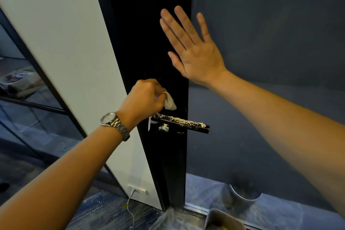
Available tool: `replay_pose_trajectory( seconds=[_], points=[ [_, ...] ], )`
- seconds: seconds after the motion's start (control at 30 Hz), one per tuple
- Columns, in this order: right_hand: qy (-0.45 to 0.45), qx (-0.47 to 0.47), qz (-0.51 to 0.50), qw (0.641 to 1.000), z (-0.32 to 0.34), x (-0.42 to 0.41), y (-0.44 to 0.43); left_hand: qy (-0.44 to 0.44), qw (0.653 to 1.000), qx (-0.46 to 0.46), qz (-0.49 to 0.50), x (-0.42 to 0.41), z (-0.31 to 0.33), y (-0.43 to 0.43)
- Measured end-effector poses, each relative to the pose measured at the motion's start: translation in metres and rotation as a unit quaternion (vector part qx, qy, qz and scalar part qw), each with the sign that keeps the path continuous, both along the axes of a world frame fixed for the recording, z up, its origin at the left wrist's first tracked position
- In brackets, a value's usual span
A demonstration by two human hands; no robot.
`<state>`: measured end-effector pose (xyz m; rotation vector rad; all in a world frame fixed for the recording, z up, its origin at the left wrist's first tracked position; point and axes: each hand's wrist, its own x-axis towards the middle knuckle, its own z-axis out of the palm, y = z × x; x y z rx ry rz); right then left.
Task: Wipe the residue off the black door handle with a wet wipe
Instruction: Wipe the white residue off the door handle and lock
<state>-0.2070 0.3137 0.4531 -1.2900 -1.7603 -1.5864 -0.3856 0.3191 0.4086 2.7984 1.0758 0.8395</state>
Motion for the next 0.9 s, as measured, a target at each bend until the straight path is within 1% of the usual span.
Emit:
replay_pose_trajectory(
  seconds=[0.07,0.13,0.17,0.2,0.3,0.33,0.4,0.43,0.5,0.53,0.6,0.63,0.7,0.73,0.77,0.9],
  points=[
    [0.002,-0.002,-0.005,1.0,0.0,0.0,0.0,0.045,0.999,0.024,-0.006,0.009,-0.002,-0.005],
    [0.002,-0.001,-0.008,1.0,0.0,0.0,0.0,0.126,0.99,0.038,-0.048,0.023,-0.004,-0.014],
    [0.001,0.0,-0.006,1.0,0.0,0.0,0.0,0.151,0.985,0.052,-0.065,0.024,-0.002,-0.014],
    [0.0,0.0,-0.002,1.0,0.0,0.0,0.0,0.156,0.984,0.056,-0.062,0.022,0.001,-0.011],
    [0.002,-0.001,0.005,1.0,0.0,0.0,0.001,0.12,0.992,0.038,-0.003,0.011,0.009,0.0],
    [0.004,-0.002,0.005,1.0,-0.001,0.0,0.001,0.132,0.99,0.048,0.011,0.012,0.01,-0.001],
    [0.005,-0.003,0.005,1.0,-0.001,0.0,0.001,0.223,0.971,0.083,0.013,0.026,0.012,-0.011],
    [0.005,-0.003,0.005,1.0,-0.001,0.0,0.001,0.266,0.96,0.089,-0.002,0.035,0.012,-0.016],
    [0.006,-0.005,0.007,1.0,-0.001,0.0,0.0,0.311,0.946,0.088,-0.02,0.048,0.012,-0.014],
    [0.009,-0.006,0.01,1.0,-0.001,-0.001,0.0,0.309,0.947,0.083,-0.02,0.048,0.013,-0.008],
    [0.009,-0.009,0.014,1.0,-0.001,0.0,0.0,0.261,0.963,0.065,-0.011,0.038,0.015,0.008],
    [0.008,-0.008,0.013,1.0,0.0,0.0,0.0,0.217,0.975,0.047,-0.004,0.031,0.015,0.014],
    [0.01,-0.007,0.012,1.0,-0.001,0.0,0.0,0.094,0.996,-0.005,0.007,0.018,0.011,0.015],
    [0.011,-0.008,0.013,1.0,-0.001,0.0,0.0,0.035,0.999,-0.026,0.022,0.014,0.007,0.011],
    [0.011,-0.008,0.013,1.0,-0.002,0.0,0.001,-0.006,0.998,-0.038,0.042,0.012,0.003,0.007],
    [0.014,-0.011,0.016,1.0,-0.001,-0.001,0.0,-0.077,0.987,-0.077,0.116,0.008,-0.004,0.008]
  ],
)
